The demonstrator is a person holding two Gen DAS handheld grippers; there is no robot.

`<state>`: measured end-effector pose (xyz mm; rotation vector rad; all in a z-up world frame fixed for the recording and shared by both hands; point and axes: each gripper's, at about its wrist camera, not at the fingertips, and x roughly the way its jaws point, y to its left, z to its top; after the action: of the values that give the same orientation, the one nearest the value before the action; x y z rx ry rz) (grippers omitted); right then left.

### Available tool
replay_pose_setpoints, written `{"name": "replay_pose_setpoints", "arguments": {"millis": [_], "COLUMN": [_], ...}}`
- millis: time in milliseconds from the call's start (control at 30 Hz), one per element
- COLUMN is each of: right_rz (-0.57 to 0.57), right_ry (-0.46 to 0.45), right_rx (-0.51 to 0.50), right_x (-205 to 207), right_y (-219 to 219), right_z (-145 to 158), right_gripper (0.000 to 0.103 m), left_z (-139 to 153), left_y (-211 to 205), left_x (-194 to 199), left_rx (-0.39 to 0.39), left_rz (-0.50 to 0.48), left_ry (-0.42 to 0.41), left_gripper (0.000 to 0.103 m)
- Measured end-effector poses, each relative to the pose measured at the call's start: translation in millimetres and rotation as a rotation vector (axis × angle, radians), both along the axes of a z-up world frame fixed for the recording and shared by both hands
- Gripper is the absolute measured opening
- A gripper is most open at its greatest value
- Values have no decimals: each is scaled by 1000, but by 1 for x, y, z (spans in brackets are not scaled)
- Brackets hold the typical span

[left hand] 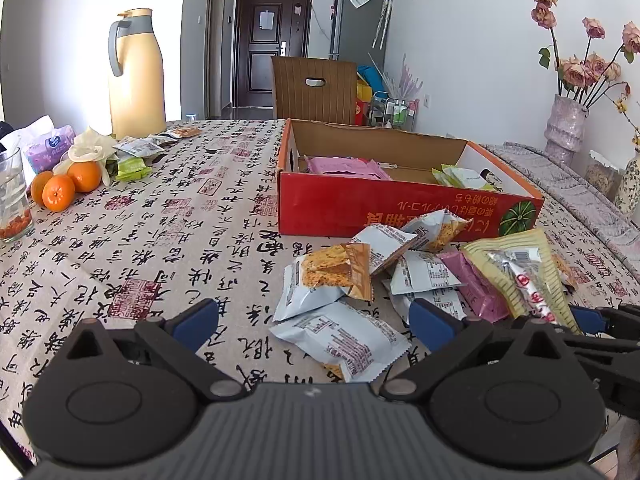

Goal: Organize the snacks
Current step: 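Move both tools back over the remaining snack pile, then grasp the silver-white packet with the right gripper while the left grasps a white packet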

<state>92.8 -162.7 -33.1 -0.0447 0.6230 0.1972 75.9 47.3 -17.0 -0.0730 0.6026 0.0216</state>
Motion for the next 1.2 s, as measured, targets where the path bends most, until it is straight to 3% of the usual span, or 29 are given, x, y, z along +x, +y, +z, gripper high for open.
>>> {"name": "replay_pose_setpoints", "arguments": {"millis": [200,400,800,1000,1200], "right_rz": [12,-45,-107,-104,-91], "right_ry": [-66,-113,-114,-103,-94], "right_rx": [43,68,99,114,126], "right_x": [-6,-5,3,7,8], "right_y": [-11,-33,-62,-66,-66], "right_z": [13,22,16,11,8], "right_gripper": [42,42,42,42,42], "left_z": [-2,-10,-23,-29,-27], "left_y": [-2,-5,-10,-10,-8], "left_x": [3,14,50,47,33], "left_rx": [13,37,36,31,44], "left_rz": [-8,-10,137,152,145], "left_ry": [12,49,150,195,184], "left_gripper": [103,103,103,84,69]}}
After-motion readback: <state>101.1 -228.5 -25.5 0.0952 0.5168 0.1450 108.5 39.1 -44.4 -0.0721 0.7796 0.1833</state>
